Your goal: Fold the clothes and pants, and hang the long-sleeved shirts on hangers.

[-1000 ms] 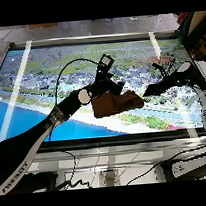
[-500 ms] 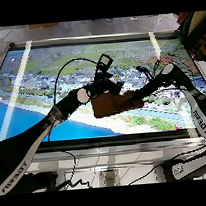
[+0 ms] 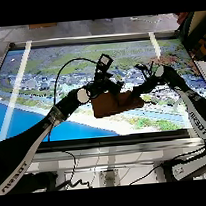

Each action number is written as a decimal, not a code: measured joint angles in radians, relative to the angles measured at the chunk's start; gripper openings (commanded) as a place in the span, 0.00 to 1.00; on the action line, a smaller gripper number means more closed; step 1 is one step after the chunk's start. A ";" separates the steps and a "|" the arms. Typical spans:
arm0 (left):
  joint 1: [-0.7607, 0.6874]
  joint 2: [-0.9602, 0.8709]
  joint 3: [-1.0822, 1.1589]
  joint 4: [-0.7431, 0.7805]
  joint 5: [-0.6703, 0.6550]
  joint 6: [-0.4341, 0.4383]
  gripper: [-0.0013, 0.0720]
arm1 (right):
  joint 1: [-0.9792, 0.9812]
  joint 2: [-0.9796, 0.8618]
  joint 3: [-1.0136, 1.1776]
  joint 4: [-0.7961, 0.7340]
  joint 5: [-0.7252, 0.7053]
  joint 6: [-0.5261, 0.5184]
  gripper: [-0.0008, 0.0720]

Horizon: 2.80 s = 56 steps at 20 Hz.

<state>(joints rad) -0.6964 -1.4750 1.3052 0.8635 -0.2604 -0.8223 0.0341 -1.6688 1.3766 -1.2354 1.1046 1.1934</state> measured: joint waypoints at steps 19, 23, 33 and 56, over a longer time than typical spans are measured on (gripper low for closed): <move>0.002 0.000 0.000 0.000 0.000 0.000 0.97 | 0.005 -0.216 0.001 0.539 0.147 0.031 0.07; 0.024 0.008 0.000 0.005 -0.006 0.000 0.89 | 0.095 -0.212 0.002 0.601 0.063 0.027 0.03; 0.229 0.146 0.000 0.287 -0.164 0.000 0.65 | -0.239 0.044 0.002 0.635 -0.035 0.061 0.03; 0.259 0.185 0.000 0.314 -0.246 0.000 0.65 | -1.352 0.286 0.000 -0.136 0.142 0.424 0.96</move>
<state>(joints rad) -0.4377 -1.2900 1.3052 1.1778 -0.5060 -0.8227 -1.3178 -1.3830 1.3766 -1.3716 1.2461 1.6176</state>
